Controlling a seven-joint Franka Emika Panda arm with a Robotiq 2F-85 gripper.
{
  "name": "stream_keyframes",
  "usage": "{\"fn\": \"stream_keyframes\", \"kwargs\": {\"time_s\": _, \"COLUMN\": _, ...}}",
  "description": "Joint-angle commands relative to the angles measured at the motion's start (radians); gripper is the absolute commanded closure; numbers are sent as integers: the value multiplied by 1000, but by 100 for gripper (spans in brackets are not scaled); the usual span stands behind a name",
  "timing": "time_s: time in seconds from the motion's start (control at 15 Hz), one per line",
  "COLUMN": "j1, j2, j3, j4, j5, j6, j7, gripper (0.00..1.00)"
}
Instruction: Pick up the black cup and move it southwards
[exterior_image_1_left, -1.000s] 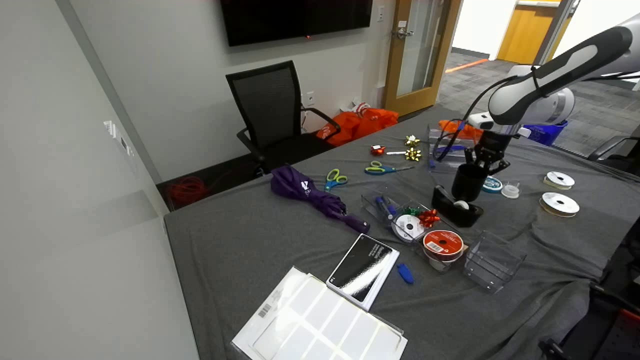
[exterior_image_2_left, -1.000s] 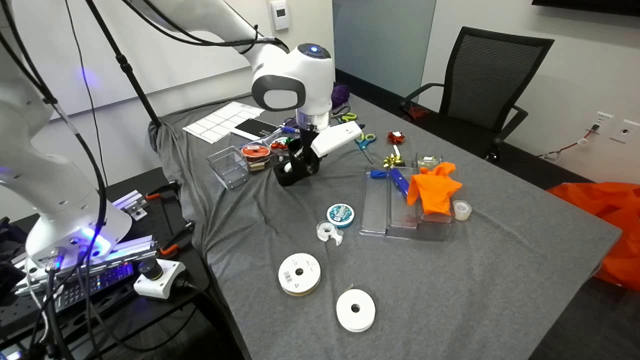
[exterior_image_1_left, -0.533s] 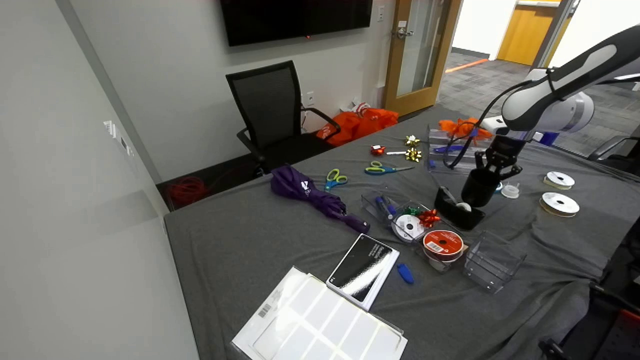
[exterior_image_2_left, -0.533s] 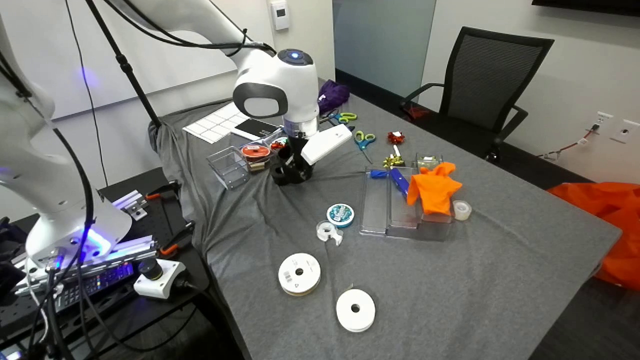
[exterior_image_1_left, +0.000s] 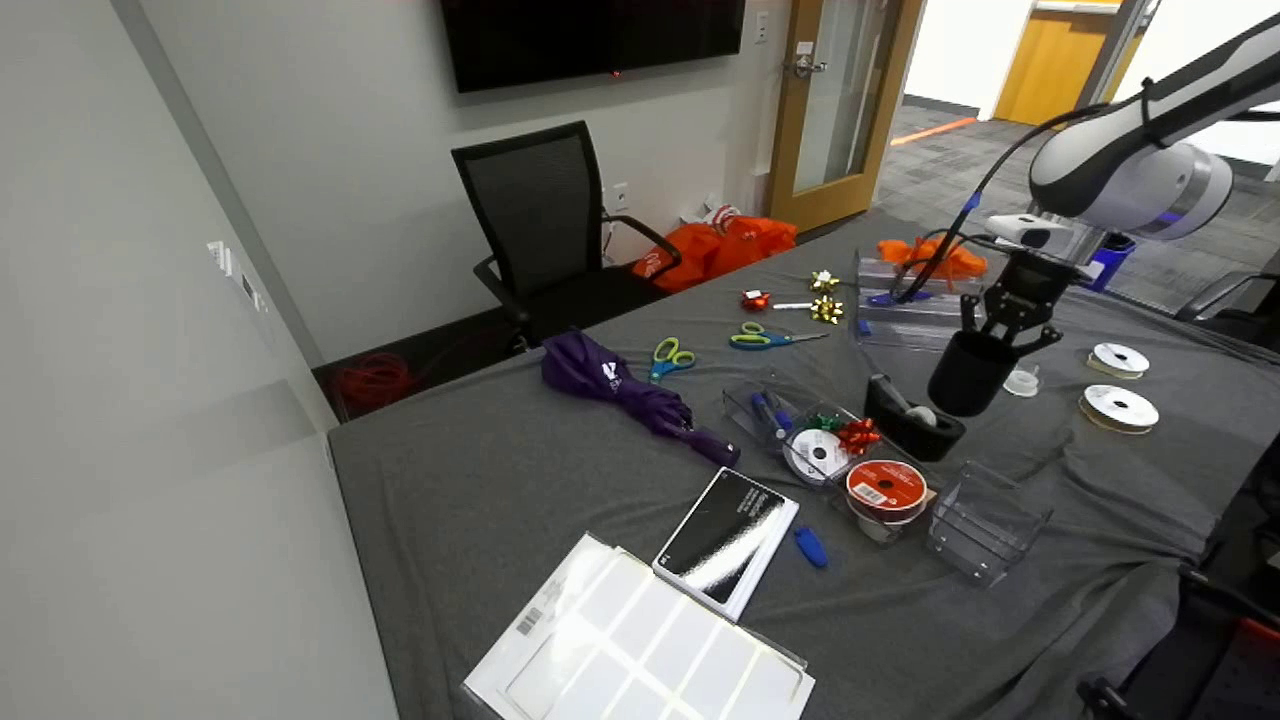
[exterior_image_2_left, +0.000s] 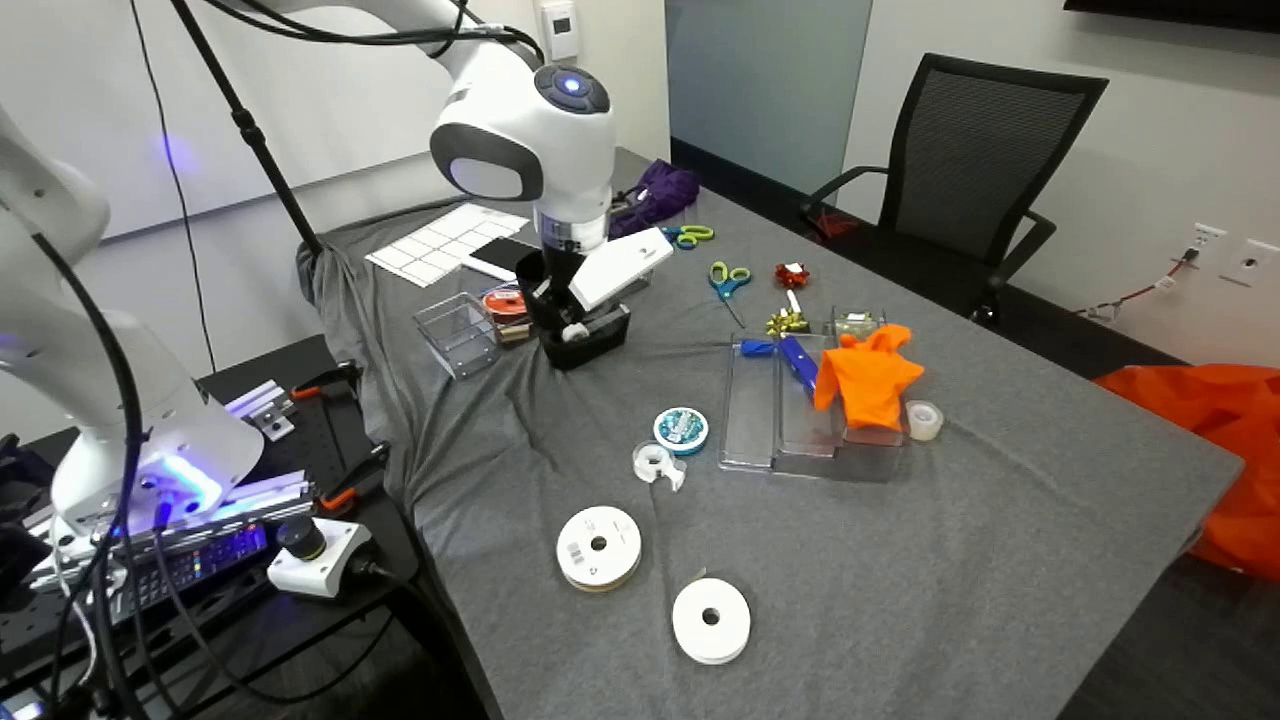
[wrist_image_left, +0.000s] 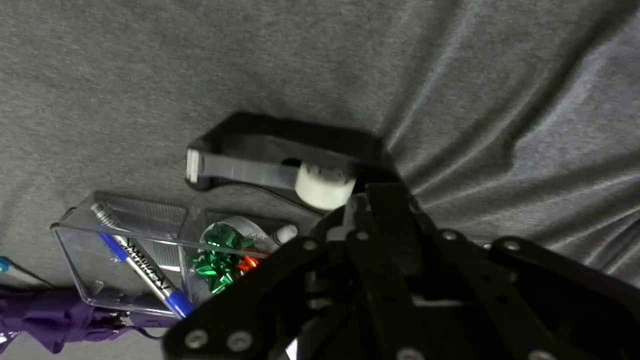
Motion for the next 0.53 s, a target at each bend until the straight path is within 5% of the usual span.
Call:
{"fn": "stream_keyframes", "kwargs": {"time_s": 0.0, "j1": 40, "j2": -47, "j3": -59, "j4": -34, "j5": -7, "j6": -18, "j7": -22, "gripper": 95}}
{"fn": "stream_keyframes", "kwargs": {"time_s": 0.47, "j1": 87, "j2": -25, "j3": -124, "j4": -106, "j5": -147, "j6": 104, "j7": -1, "gripper": 95}}
